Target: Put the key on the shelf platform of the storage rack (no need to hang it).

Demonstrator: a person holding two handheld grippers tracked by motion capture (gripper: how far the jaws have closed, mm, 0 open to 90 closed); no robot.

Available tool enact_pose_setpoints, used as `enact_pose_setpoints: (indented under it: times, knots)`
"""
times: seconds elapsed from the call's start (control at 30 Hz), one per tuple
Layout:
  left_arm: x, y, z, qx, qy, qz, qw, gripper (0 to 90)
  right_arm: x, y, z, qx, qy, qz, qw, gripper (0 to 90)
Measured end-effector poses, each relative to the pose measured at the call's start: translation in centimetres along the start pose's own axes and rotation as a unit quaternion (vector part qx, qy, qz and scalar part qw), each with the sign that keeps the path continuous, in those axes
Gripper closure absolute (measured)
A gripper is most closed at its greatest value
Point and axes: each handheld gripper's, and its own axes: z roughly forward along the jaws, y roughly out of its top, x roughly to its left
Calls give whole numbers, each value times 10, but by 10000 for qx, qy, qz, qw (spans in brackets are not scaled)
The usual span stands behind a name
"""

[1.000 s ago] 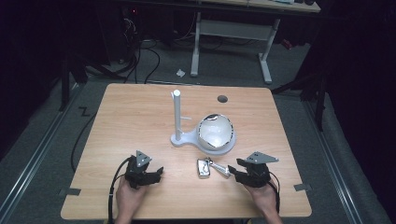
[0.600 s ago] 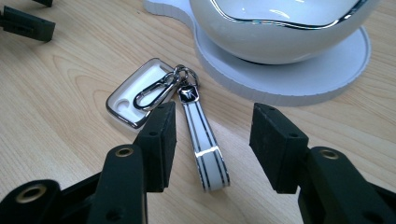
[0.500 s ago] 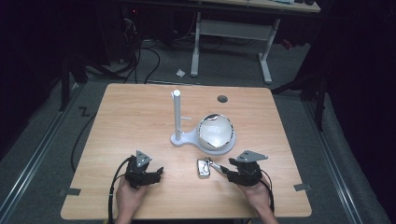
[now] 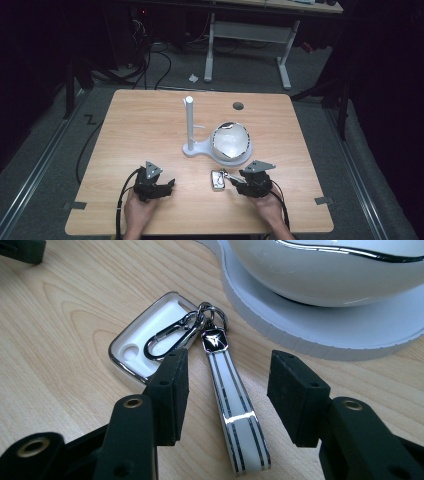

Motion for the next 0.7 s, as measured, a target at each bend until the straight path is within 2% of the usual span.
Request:
enact_pose_setpoints:
  times: [0.27, 0.7]
  knots:
    - [0, 0, 0, -2, -1, -3, 10000, 225, 0, -1, 9, 124, -23, -25, 9999, 536]
    - [0, 0, 0, -2, -1, -4, 10000, 225, 1, -7, 19, 324, -45, -129, 9994, 686]
